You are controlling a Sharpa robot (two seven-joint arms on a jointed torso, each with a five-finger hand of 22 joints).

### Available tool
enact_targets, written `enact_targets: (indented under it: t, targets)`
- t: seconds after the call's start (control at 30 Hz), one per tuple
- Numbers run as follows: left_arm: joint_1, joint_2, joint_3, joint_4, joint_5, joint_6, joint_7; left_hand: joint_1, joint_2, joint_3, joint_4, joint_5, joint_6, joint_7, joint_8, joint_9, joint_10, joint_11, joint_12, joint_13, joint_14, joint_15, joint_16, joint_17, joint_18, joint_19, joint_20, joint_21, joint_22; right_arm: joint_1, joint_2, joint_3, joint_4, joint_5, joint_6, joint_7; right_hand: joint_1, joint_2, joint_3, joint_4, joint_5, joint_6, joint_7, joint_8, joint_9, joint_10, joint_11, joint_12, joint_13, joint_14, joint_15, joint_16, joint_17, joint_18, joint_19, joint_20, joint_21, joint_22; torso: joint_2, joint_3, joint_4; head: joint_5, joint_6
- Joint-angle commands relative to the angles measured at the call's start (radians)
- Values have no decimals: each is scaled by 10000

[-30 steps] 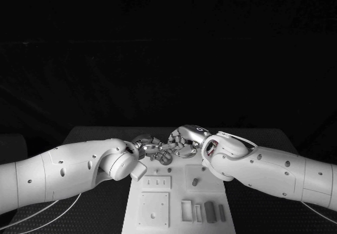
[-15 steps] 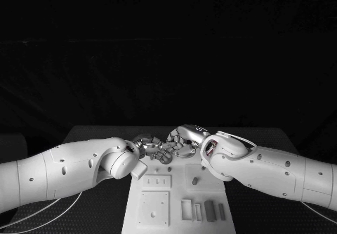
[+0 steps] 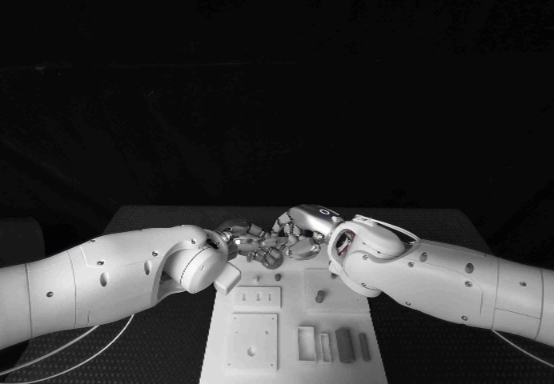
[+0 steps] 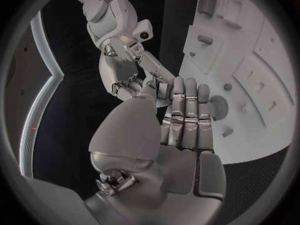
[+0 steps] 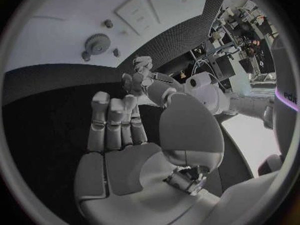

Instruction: Assemble the parts on the task board

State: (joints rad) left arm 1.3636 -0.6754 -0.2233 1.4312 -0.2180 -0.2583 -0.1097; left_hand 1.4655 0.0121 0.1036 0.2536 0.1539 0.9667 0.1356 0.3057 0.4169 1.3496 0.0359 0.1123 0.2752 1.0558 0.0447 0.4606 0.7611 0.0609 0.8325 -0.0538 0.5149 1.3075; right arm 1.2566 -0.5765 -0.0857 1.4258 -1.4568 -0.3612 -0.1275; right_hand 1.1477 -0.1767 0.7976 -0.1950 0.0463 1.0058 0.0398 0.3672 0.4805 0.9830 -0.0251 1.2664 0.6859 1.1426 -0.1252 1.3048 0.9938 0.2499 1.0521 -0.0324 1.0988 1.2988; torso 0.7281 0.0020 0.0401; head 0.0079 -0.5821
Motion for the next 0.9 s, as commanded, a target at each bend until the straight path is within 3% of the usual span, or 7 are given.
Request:
enact_targets:
  t: [0.03,0.53,0.67,0.77,0.9]
  targets:
    - [35,14,36,76,70,120,240,324,93,238,-5,26,227,-165,60,5,63,-6,44,24,33,-18,51,18,58,-51,-15,11,77,-45,22,-25,-29,-53,299,29,-10,50,53,7,22,457,436,214,645,79,0,-25,-2,41,-27,-31,-16,119,36,-7,44,-7,0,2,2,-10,-6]
    - [27,16,36,47,205,270,156,285,-72,273,296,-85,291,-172,63,14,121,-14,66,80,13,-15,51,41,6,-75,-20,31,89,-81,31,-25,-108,-165,259,-40,-16,50,70,1,22,462,433,211,650,86,-1,-29,-2,47,-28,-32,-16,119,41,-11,44,-10,3,2,1,-20,-24]
    - [23,30,36,50,206,233,92,-496,-275,176,362,-103,235,-136,4,-5,96,15,45,111,24,-10,43,48,14,-46,-38,64,90,-87,27,-25,-90,-165,243,-32,-19,48,75,-1,22,465,433,211,651,89,-2,-30,-2,50,-28,-32,-16,119,43,-12,44,-11,7,3,-5,-17,-31]
    - [20,44,36,39,173,177,-94,-1358,-580,225,390,505,179,-95,-46,-19,55,57,22,130,23,-4,27,45,22,-51,-25,69,81,-95,31,-25,-88,-165,217,-22,-21,47,77,-2,22,466,432,211,652,91,-2,-30,-2,51,-28,-32,-16,119,43,-12,44,-12,7,3,-4,-12,-39]
    - [19,38,35,38,104,333,-415,-2395,-1181,455,376,1350,61,-36,-93,35,3,73,151,233,-10,14,20,67,46,-100,-8,103,106,-98,29,-25,-83,-165,202,-22,-24,46,83,-5,22,470,431,211,654,95,-3,-31,-2,54,-29,-32,-16,119,46,-14,44,-13,-1,4,0,-15,-48]
